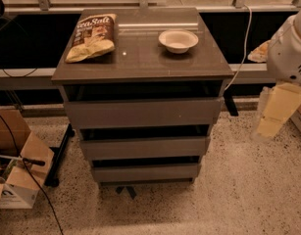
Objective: Open bottom drawer
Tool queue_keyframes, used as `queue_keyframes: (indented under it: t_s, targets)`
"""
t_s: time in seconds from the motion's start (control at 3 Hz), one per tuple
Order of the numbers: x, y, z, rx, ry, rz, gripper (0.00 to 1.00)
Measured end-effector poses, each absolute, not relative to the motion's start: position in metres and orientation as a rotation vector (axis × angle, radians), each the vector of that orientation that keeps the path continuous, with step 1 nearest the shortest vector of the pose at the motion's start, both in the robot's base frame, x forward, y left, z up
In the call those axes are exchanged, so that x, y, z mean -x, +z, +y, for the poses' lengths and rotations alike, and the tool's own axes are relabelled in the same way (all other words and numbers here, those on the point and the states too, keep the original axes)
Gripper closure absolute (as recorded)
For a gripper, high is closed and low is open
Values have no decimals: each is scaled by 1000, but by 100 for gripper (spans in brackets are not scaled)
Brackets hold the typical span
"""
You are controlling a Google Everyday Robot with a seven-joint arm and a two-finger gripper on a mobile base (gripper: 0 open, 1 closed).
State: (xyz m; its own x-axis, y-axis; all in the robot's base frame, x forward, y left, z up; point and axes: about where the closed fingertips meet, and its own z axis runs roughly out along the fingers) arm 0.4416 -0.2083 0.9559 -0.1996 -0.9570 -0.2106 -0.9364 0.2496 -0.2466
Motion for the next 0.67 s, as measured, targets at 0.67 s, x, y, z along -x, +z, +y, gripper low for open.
queue_keyframes:
  t_s: [0.67]
  targets:
    - [-481,848,-214,1685,51,2134,0]
